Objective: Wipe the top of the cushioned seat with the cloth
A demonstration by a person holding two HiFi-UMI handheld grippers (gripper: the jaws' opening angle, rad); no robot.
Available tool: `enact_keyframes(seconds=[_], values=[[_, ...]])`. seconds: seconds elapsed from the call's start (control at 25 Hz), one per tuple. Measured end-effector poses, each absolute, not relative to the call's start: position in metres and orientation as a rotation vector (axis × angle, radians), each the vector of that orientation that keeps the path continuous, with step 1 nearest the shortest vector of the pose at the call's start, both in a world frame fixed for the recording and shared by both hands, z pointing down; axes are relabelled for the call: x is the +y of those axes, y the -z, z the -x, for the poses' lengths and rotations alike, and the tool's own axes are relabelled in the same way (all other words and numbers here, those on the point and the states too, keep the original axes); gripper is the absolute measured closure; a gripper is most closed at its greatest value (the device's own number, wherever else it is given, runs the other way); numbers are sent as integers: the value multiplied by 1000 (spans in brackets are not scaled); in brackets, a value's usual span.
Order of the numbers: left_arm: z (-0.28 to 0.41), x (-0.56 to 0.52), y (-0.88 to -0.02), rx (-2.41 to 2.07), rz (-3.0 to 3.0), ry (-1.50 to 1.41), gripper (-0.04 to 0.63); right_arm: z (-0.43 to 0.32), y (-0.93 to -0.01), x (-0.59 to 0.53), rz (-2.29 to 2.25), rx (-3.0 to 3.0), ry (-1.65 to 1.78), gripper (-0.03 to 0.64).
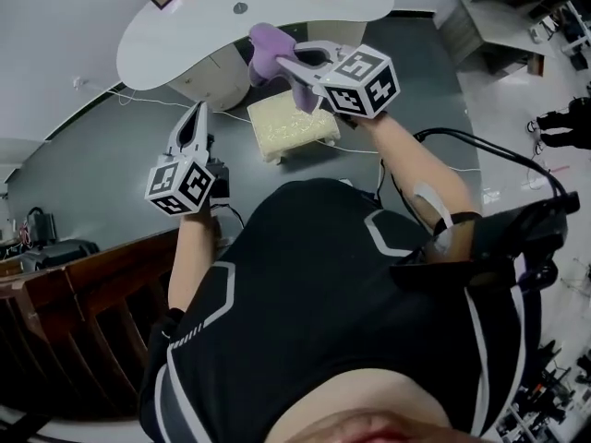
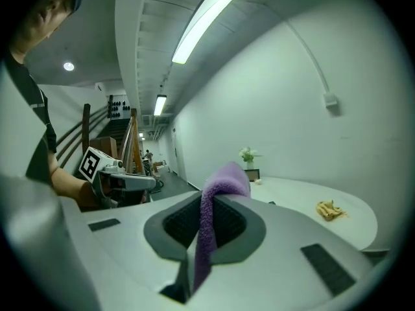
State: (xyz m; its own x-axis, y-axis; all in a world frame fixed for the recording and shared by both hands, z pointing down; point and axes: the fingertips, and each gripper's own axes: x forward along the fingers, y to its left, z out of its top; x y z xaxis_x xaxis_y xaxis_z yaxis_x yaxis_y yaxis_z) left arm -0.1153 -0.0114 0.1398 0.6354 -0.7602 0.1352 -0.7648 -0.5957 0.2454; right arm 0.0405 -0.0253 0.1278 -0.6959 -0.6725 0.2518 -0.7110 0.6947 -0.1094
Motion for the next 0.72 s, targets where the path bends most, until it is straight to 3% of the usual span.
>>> enact_keyframes(seconds=[0.72], values=[[87, -24, -83, -1336, -2666, 18, 591, -97, -94, -30, -1293, -2666, -199, 592]])
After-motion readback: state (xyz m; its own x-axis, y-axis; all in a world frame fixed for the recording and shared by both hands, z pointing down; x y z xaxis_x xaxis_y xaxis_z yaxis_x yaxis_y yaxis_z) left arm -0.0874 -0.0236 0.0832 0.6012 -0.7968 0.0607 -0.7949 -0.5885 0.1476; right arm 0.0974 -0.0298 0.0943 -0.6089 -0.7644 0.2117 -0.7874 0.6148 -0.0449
